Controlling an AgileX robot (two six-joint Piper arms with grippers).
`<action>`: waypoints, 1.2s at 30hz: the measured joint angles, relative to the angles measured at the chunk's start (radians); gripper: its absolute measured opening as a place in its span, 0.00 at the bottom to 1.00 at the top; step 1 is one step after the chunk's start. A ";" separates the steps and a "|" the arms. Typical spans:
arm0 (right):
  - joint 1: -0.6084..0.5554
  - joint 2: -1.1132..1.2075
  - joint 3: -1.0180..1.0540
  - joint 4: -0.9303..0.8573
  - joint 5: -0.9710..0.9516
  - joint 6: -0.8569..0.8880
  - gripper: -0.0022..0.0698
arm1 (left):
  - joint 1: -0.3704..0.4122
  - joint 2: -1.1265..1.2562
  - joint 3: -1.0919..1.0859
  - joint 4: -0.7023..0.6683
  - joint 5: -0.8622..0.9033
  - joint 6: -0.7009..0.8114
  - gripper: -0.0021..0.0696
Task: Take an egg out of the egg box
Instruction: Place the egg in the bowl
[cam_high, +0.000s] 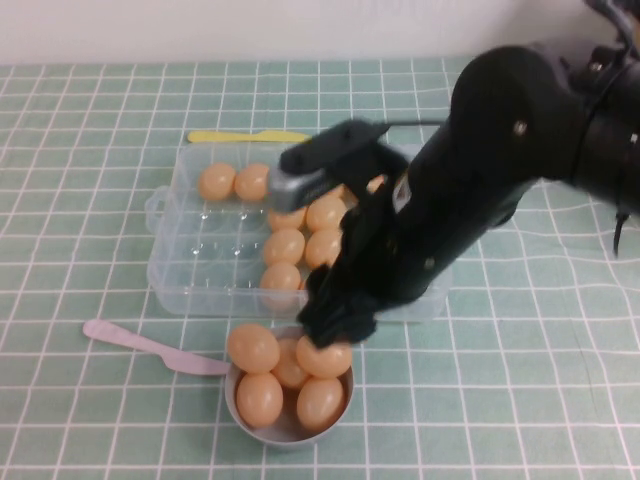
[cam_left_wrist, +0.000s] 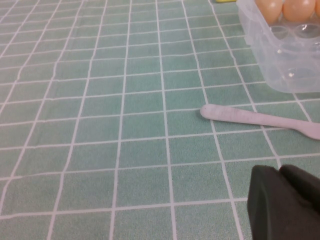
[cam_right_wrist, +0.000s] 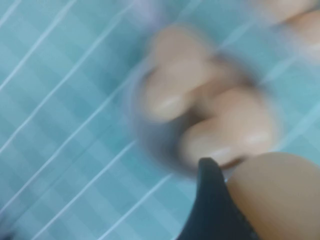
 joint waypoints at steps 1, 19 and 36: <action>0.019 -0.003 0.013 0.027 0.007 -0.025 0.55 | 0.000 0.000 0.000 0.000 0.000 0.000 0.02; 0.135 0.154 0.029 0.153 -0.017 -0.286 0.55 | 0.000 0.000 0.000 0.000 0.000 0.000 0.02; 0.150 0.206 0.029 0.069 -0.106 -0.365 0.55 | 0.000 0.000 0.000 0.000 0.000 0.000 0.02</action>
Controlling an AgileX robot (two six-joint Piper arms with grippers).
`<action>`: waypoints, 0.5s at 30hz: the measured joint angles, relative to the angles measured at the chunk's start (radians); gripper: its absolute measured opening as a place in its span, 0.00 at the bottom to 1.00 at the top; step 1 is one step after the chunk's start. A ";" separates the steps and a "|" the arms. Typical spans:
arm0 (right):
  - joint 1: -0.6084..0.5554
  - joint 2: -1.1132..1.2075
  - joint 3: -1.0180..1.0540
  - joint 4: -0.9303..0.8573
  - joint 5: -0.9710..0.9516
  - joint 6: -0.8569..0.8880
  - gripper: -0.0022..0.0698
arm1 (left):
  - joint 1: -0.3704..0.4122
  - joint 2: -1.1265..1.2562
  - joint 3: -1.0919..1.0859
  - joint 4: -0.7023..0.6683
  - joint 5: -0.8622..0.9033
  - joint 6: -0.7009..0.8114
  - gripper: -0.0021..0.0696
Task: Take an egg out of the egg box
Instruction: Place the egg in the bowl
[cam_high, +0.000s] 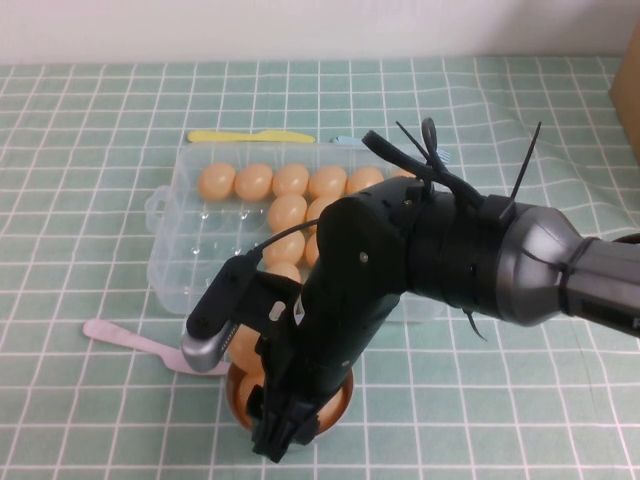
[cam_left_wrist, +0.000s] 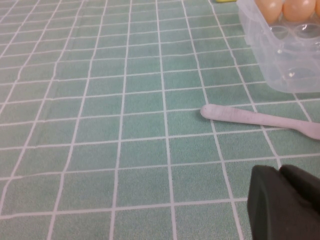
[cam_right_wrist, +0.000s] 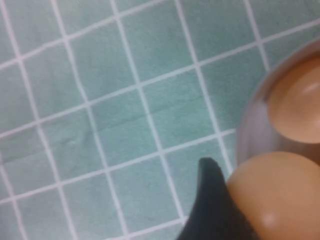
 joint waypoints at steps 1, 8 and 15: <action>0.000 0.000 0.000 -0.007 -0.004 0.000 0.55 | 0.000 0.000 0.000 0.000 0.000 0.000 0.02; 0.000 0.007 0.000 -0.041 -0.041 0.000 0.55 | 0.000 0.000 0.000 0.000 0.000 0.000 0.02; 0.000 0.011 0.000 -0.046 -0.054 0.000 0.55 | 0.000 0.000 0.000 0.000 0.000 0.000 0.02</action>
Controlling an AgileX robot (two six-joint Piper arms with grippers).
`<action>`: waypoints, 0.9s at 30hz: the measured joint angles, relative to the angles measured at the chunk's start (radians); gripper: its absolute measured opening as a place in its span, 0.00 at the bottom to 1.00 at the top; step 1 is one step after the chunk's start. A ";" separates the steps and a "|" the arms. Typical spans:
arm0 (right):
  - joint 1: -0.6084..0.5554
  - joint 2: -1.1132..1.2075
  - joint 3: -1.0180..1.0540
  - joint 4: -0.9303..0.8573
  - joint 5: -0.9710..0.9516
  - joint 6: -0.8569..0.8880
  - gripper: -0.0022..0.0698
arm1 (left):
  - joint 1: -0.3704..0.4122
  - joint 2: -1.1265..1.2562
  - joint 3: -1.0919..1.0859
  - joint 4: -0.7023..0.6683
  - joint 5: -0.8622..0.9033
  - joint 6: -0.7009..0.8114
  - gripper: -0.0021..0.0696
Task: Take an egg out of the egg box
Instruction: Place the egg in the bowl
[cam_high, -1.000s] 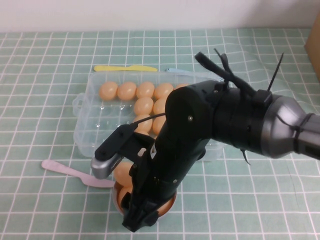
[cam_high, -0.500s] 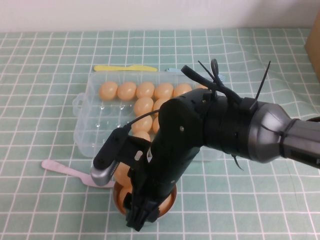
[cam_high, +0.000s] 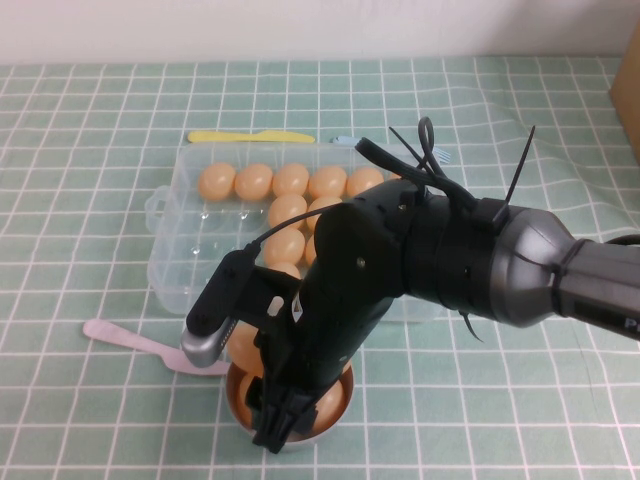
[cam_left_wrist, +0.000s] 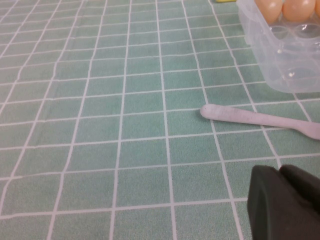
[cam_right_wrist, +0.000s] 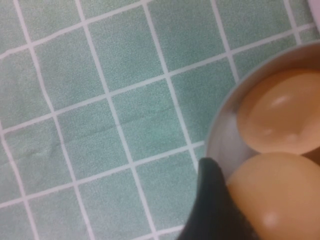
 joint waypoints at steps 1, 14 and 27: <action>0.000 0.000 0.000 0.000 0.000 0.000 0.55 | 0.000 0.000 0.000 0.000 0.000 0.000 0.02; 0.000 0.000 0.000 0.000 -0.006 0.000 0.59 | 0.000 0.000 0.000 0.000 0.000 0.000 0.02; 0.000 0.000 0.000 0.000 -0.006 0.000 0.60 | 0.000 0.000 0.000 0.000 0.000 -0.002 0.02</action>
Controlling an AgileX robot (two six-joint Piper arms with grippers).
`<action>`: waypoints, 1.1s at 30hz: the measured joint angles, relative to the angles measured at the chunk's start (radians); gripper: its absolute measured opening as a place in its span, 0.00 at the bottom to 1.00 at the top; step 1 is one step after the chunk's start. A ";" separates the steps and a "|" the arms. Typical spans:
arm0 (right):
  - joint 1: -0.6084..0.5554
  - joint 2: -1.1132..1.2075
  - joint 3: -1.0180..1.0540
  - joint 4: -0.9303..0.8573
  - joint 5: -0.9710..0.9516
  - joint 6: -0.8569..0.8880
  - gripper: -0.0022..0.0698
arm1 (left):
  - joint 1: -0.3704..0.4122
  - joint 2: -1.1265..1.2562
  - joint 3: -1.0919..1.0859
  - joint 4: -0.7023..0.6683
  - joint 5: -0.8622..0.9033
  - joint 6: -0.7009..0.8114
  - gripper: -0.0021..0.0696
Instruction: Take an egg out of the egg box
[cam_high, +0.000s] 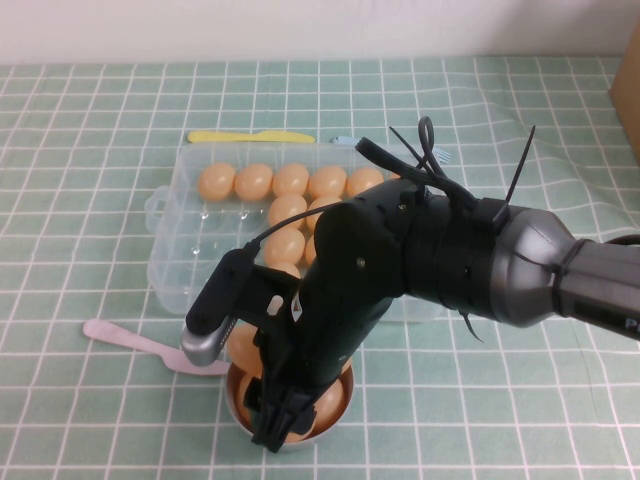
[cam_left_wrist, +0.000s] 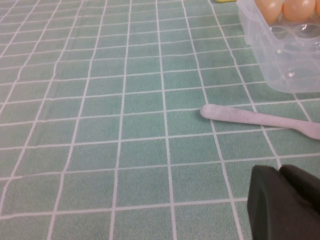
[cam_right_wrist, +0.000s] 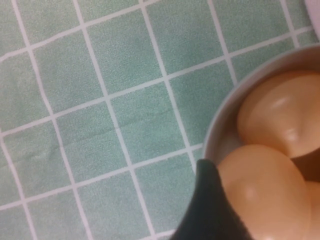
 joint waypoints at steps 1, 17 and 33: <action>0.000 0.000 0.000 0.000 0.000 0.000 0.60 | 0.000 0.000 0.000 0.000 0.000 0.000 0.02; 0.022 -0.216 0.000 0.089 0.155 0.003 0.36 | 0.000 0.000 0.000 0.000 0.000 0.000 0.02; 0.022 -0.589 0.131 -0.056 0.335 0.209 0.01 | 0.000 0.000 0.000 0.000 0.000 0.000 0.02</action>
